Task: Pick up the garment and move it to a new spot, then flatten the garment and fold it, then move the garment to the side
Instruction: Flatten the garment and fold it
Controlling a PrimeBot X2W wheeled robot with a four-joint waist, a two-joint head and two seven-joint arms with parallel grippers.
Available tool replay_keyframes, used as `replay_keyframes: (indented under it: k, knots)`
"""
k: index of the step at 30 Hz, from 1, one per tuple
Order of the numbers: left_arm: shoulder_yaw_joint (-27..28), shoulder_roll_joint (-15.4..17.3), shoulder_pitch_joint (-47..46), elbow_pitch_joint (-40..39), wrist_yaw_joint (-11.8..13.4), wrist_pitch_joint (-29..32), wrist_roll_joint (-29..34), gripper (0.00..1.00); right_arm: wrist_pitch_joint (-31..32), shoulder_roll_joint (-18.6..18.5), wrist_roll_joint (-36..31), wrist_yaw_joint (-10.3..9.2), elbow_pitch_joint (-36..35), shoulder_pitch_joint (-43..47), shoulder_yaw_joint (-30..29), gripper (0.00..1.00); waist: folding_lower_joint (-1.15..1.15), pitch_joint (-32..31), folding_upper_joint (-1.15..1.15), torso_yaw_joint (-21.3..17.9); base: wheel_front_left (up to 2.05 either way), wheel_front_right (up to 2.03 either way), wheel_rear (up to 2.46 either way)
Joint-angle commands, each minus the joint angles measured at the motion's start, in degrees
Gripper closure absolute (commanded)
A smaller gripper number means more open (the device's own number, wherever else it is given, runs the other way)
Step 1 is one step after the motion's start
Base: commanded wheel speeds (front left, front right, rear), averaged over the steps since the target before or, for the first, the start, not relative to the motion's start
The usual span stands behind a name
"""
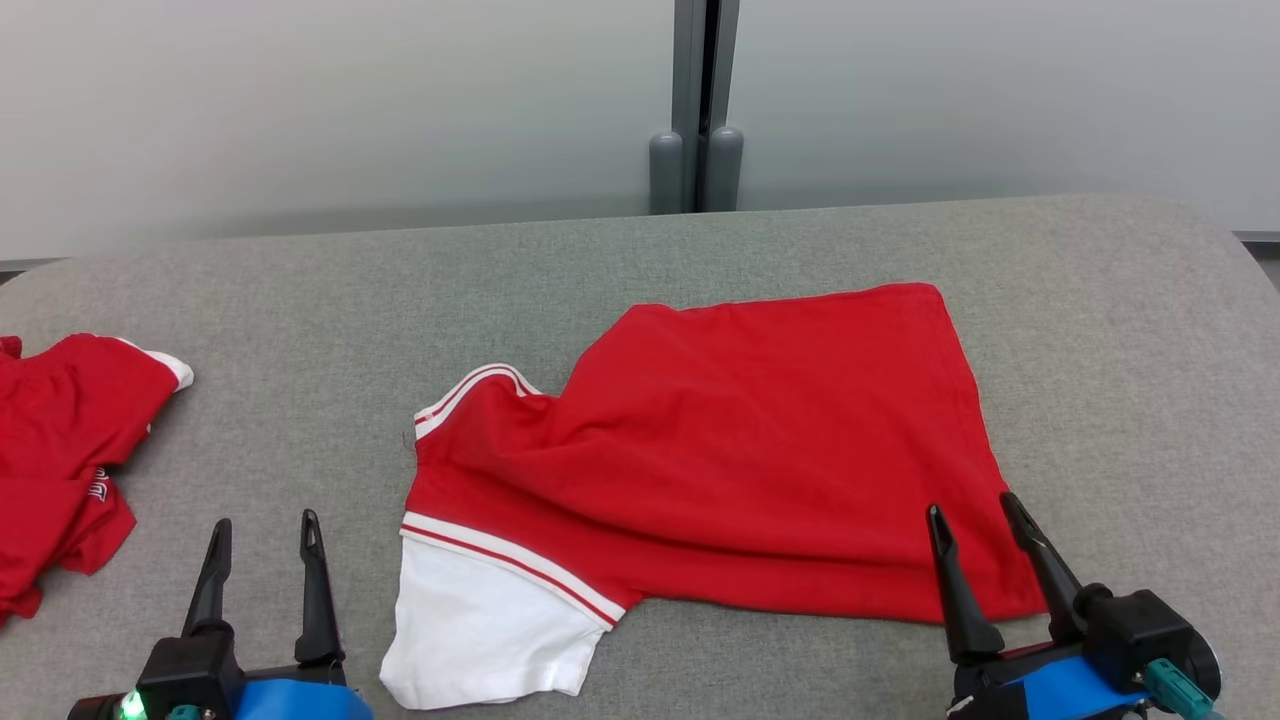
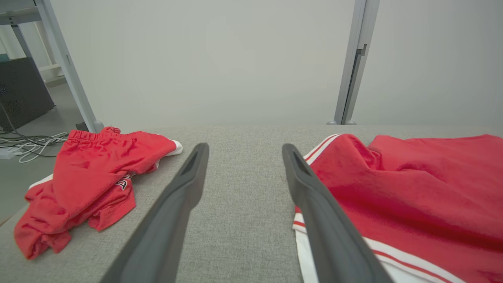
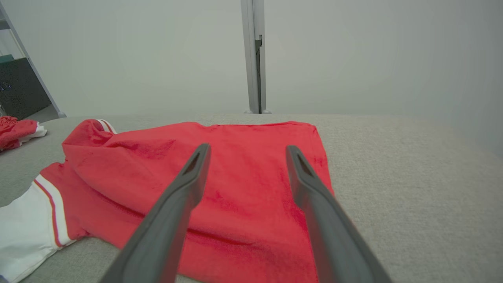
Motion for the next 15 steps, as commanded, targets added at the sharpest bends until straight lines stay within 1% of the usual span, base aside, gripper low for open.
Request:
replay_keyframes:
  k: [1, 7, 12, 15]
  knots:
    - [0.22, 0.04, -0.11, 0.14, 0.13, -0.15, 0.28, 0.0, -0.2, 0.19, -0.05, 0.01, 0.24, 0.21, -0.14, 0.0, 0.0, -0.08, 0.0, -0.02, 0.0, 0.0, 0.0]
    - [-0.35, 0.13, -0.3, 1.06, -0.89, -0.15, 0.34, 0.0, -0.2, 0.16, -0.91, 0.01, 2.87, -0.99, -1.19, 0.0, 0.0, 0.0, 0.0, -0.38, 0.0, 0.0, 0.0]
    - [-2.91, 0.19, -0.44, 4.9, -2.41, -0.15, 0.1, 0.0, -0.2, 0.12, -1.51, 0.01, 8.41, -2.51, -4.43, 0.0, 0.0, 0.83, 0.0, -0.76, 0.0, 0.0, 0.0]
    - [-4.32, 0.47, -0.45, 7.6, -3.15, -0.16, 0.18, 0.0, -0.21, -0.74, -1.61, 0.01, 12.03, -3.48, -6.38, 0.0, 0.0, 1.5, 0.0, -0.99, 0.0, 0.0, 0.0]
